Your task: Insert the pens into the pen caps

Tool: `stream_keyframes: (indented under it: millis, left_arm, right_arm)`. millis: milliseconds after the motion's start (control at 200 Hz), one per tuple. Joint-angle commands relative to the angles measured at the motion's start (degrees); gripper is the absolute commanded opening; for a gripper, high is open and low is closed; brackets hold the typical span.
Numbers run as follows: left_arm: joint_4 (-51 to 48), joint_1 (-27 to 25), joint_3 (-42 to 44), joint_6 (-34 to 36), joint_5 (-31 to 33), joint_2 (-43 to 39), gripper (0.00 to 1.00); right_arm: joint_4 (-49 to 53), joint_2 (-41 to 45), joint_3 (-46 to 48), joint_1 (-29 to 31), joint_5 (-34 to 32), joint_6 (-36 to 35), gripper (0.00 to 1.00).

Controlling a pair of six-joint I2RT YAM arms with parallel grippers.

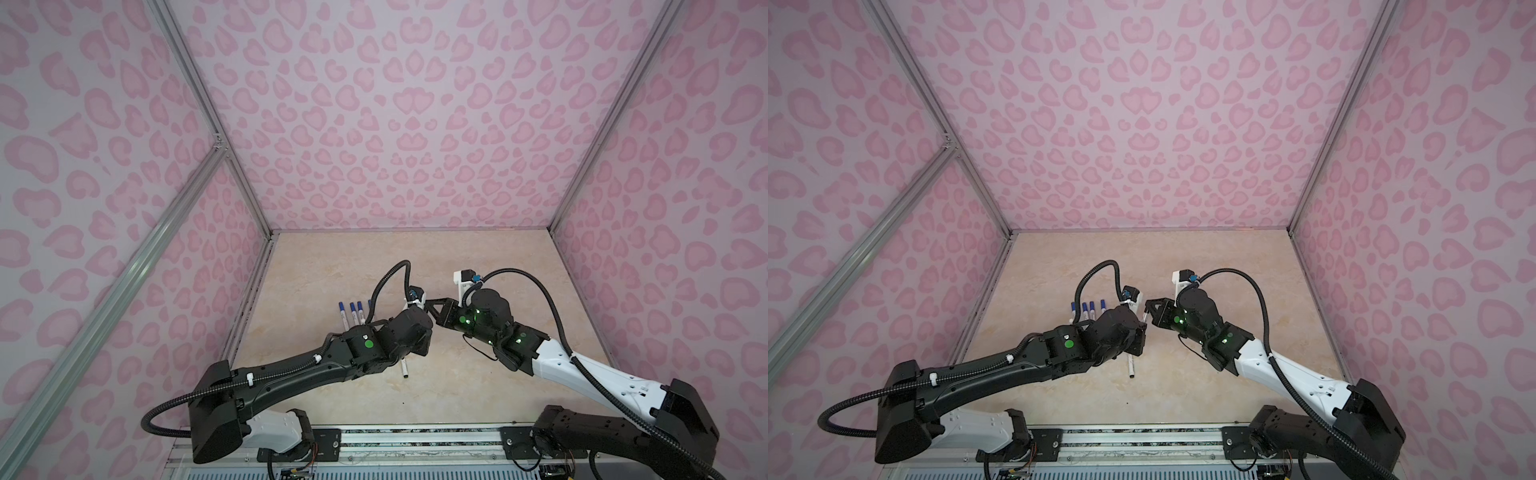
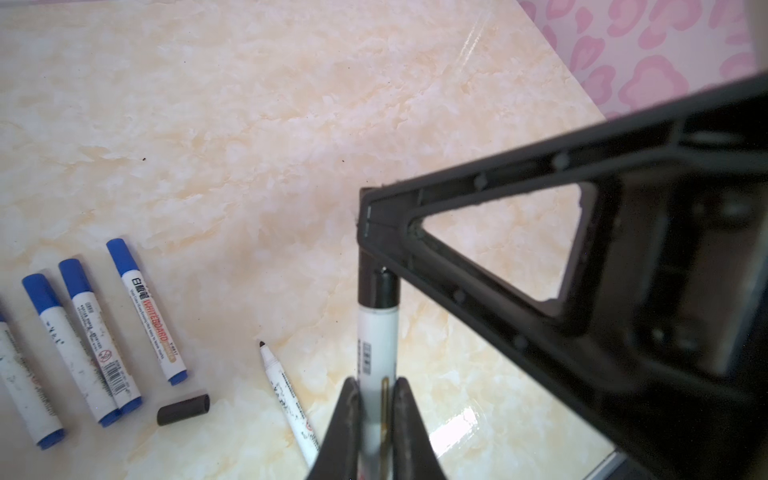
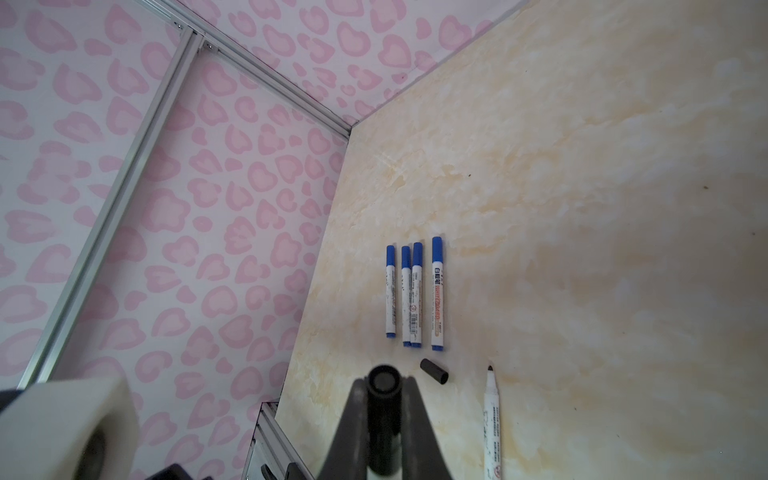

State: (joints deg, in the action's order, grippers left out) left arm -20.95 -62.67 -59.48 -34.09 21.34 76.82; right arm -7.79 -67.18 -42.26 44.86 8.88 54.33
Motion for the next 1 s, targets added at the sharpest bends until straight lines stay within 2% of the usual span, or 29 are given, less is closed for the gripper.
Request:
stream_keyframes:
  millis: [0,90,405,670,775,835,925,995]
  left_arm:
    - [3.34,0.62,-0.94,0.41,8.5,-0.31,0.03]
    - [4.02,1.34,-0.66,0.42,6.86,-0.99,0.03]
    - [13.7,10.77,8.3,-1.9,-11.56,-8.86,0.03]
    - [16.66,13.98,10.98,-2.97,-18.18,-12.51,0.03]
    - [15.82,14.8,10.86,-3.07,-17.48,-12.4,0.03]
    - [14.04,14.82,10.06,-3.01,-15.28,-11.98,0.03]
    - [10.33,14.76,8.51,-3.06,-9.34,-11.19,0.03]
    - [8.73,14.53,7.83,-2.99,-4.76,-10.73,0.03]
  right_arm:
    - [2.81,-0.79,-0.18,1.71,2.74,0.13,0.01]
    - [1.29,-1.37,0.23,2.32,3.23,0.24,0.0]
    - [-3.72,0.32,2.96,3.46,3.37,0.86,0.0]
    - [-10.71,0.43,4.98,4.36,6.25,2.18,0.0]
    - [-10.33,0.57,4.9,4.59,5.58,2.28,0.0]
    - [-7.56,0.68,4.44,5.57,2.56,2.36,0.0]
    - [0.01,-0.58,0.97,8.94,-4.64,2.6,0.0]
    - [-0.18,-2.23,-0.01,10.36,-6.07,4.34,0.0]
